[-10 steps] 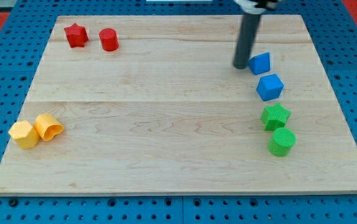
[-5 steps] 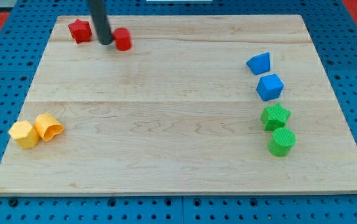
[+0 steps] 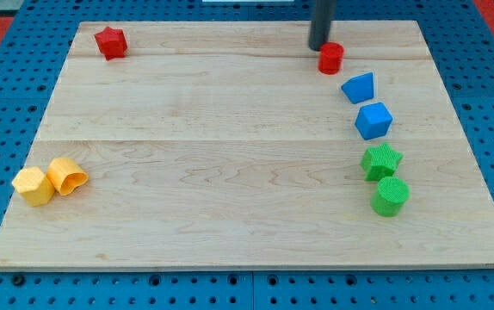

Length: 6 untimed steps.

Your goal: Push the red circle to the top of the blue triangle

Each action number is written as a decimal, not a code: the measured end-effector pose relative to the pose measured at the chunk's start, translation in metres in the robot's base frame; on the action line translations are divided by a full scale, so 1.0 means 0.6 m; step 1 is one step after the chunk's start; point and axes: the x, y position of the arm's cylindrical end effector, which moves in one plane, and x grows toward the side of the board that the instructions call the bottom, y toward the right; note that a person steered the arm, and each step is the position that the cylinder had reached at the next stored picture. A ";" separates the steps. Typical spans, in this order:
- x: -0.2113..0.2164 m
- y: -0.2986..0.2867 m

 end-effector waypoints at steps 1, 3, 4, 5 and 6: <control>0.005 -0.108; 0.137 -0.523; 0.076 -0.712; 0.002 -0.681; 0.002 -0.593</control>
